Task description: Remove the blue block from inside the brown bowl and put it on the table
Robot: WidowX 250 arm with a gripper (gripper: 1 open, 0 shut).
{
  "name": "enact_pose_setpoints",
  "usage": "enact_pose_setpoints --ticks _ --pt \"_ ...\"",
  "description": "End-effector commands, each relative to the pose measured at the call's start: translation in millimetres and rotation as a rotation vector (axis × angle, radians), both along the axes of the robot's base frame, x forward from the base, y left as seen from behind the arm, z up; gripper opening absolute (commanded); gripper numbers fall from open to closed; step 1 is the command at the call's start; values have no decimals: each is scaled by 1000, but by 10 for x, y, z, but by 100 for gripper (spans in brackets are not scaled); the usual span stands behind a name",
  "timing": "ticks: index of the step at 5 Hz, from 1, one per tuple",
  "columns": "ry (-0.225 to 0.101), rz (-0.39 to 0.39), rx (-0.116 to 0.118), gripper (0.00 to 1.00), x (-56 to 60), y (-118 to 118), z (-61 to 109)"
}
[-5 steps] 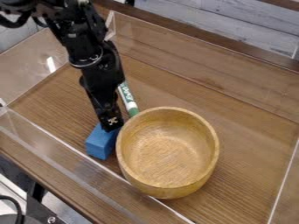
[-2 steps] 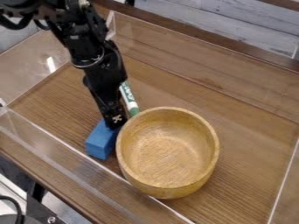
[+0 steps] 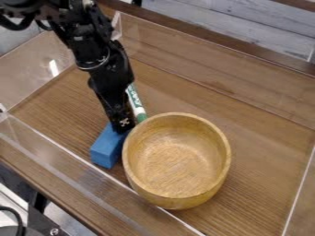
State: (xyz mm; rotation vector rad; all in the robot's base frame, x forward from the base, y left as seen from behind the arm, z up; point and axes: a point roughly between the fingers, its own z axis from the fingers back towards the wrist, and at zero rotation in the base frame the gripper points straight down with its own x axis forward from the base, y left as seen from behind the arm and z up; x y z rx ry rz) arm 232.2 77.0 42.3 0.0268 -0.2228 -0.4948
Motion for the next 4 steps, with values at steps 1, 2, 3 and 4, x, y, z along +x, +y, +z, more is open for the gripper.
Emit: enact_pose_setpoints --ticks 1,2,3,4 --pt "31 15 -7 100 -55 26 -180" --pt "37 17 -16 100 -63 39 -135" --pt "43 19 -24 100 -71 52 -88" --pt "50 21 -31 100 -78 66 -44"
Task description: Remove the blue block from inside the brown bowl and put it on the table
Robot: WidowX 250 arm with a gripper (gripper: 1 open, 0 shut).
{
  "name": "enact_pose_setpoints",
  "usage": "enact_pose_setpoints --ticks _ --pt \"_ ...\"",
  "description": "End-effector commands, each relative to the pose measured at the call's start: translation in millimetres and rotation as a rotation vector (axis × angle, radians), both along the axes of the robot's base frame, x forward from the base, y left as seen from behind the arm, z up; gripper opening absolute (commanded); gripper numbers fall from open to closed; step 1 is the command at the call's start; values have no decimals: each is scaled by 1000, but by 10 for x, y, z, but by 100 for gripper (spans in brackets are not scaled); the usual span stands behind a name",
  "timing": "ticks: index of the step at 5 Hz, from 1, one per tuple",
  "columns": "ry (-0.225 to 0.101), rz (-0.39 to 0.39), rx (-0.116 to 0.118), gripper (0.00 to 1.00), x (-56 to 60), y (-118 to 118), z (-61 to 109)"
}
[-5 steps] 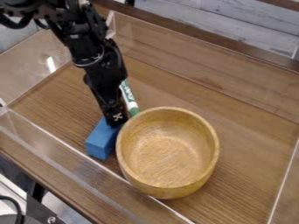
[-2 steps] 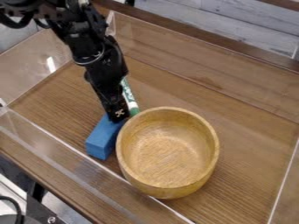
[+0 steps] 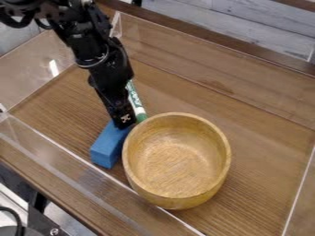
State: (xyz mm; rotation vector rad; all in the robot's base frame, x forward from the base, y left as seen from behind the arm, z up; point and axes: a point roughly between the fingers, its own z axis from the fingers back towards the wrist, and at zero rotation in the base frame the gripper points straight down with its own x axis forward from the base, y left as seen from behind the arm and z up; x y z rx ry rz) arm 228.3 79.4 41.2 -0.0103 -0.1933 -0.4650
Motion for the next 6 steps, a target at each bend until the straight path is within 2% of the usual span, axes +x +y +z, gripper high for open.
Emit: enact_pose_setpoints --ticks 1,5,6 --pt "20 -3 -7 100 -46 56 12" --pt "45 16 -37 100 -72 131 179" --pt "45 21 -42 0 -74 149 211"
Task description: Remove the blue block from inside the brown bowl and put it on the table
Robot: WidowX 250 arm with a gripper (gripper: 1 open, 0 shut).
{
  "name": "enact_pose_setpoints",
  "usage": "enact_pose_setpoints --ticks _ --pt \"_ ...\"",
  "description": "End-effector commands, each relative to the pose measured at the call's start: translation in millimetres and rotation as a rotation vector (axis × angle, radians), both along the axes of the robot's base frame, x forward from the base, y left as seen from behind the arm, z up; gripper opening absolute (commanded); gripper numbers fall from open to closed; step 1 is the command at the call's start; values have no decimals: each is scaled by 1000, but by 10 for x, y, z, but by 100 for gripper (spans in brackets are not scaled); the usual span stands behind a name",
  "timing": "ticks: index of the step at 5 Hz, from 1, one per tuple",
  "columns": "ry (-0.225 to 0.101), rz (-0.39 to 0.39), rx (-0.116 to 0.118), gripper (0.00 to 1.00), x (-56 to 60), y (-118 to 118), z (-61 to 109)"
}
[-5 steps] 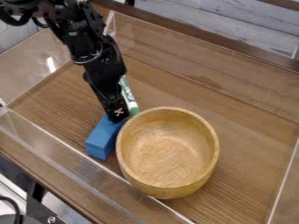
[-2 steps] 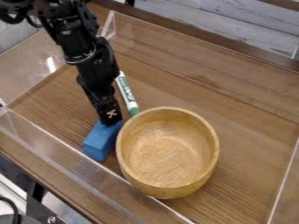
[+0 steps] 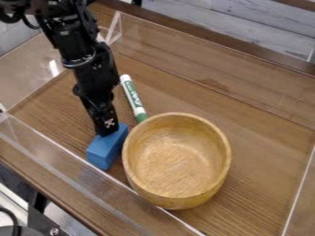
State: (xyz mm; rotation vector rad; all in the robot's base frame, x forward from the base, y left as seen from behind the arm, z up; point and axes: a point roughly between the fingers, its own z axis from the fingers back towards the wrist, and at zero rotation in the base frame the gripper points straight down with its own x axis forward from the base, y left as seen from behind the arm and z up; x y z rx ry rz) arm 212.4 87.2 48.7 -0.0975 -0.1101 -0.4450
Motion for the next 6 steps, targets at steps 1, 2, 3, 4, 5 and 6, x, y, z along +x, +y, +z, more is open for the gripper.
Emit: enact_pose_setpoints --ticks 1,2,3,4,5,6 --pt "-54 13 18 0 82 85 158" --pt "-50 20 9 0 75 103 185" --pt "-48 30 1 0 73 122 216" --pt "-45 43 -8 0 74 142 245" --pt "-41 55 -15 0 77 162 271" --pt "-37 66 -23 100 78 183 293"
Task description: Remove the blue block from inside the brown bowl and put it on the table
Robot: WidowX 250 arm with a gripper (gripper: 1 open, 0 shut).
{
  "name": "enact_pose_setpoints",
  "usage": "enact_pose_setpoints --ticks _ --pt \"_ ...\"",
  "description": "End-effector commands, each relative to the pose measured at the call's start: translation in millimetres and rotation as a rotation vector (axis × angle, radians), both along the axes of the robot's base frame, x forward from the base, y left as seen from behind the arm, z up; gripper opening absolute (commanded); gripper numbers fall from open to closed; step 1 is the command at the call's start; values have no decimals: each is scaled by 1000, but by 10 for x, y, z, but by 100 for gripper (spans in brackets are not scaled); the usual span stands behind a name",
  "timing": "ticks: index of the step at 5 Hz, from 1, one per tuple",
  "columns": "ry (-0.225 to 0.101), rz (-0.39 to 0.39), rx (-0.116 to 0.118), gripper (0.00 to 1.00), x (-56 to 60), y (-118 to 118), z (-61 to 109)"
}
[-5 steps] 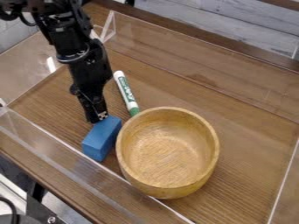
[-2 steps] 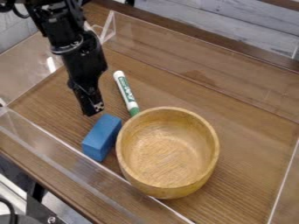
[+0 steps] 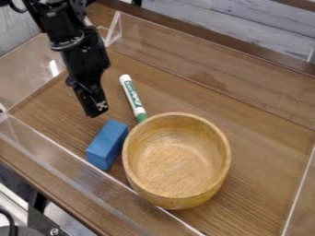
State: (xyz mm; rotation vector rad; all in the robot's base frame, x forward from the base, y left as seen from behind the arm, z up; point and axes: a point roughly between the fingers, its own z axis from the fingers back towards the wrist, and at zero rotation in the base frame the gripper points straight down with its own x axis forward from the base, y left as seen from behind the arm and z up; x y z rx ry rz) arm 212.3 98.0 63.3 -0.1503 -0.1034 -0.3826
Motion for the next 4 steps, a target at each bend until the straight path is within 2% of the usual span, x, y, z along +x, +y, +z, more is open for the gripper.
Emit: enact_pose_setpoints --ticks 1,4 --pt "-57 21 23 100 82 97 172" --pt "-74 47 4 100 106 118 229"
